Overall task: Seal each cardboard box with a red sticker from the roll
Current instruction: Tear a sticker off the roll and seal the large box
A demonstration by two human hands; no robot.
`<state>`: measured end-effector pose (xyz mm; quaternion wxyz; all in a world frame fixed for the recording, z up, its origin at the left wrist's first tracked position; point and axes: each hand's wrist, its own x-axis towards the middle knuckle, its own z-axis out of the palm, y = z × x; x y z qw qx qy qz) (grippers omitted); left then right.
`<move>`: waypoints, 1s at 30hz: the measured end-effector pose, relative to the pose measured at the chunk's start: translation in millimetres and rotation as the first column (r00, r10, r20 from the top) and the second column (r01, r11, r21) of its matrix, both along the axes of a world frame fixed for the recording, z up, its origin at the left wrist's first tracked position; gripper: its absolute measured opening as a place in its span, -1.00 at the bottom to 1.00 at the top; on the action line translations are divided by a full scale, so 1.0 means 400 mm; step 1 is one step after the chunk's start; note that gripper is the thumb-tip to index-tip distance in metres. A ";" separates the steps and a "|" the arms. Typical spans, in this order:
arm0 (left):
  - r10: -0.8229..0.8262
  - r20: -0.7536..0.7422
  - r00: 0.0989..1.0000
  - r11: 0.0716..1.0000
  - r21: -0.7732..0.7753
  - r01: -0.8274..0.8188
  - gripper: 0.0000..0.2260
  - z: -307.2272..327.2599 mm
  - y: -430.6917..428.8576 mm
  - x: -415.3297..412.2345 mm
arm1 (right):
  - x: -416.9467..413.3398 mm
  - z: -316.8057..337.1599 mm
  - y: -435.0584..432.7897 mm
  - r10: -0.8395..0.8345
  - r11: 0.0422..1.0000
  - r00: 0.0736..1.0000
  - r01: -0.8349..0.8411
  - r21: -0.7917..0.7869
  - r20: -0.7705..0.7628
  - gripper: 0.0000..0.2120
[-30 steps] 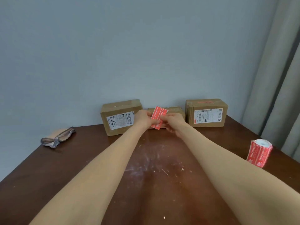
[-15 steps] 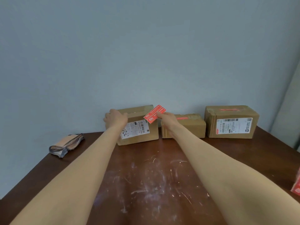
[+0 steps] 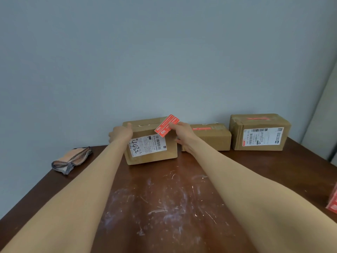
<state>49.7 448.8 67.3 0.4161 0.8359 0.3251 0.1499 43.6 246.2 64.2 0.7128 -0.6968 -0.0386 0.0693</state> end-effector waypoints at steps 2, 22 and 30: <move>-0.010 0.000 1.000 1.000 0.020 0.010 -0.47 0.007 -0.001 -0.021 | -0.024 0.006 -0.015 -0.012 1.000 1.000 0.012 -0.013 0.001 -0.90; -0.300 -0.070 0.951 0.932 0.192 0.308 -0.79 0.083 -0.230 -0.242 | -0.283 0.036 -0.308 -0.166 0.979 0.986 0.163 -0.119 -0.021 -0.82; -0.335 -0.014 0.942 0.919 0.213 0.330 -0.82 0.125 -0.259 -0.296 | -0.317 0.059 -0.365 -0.313 0.949 0.949 0.310 -0.064 -0.035 -0.89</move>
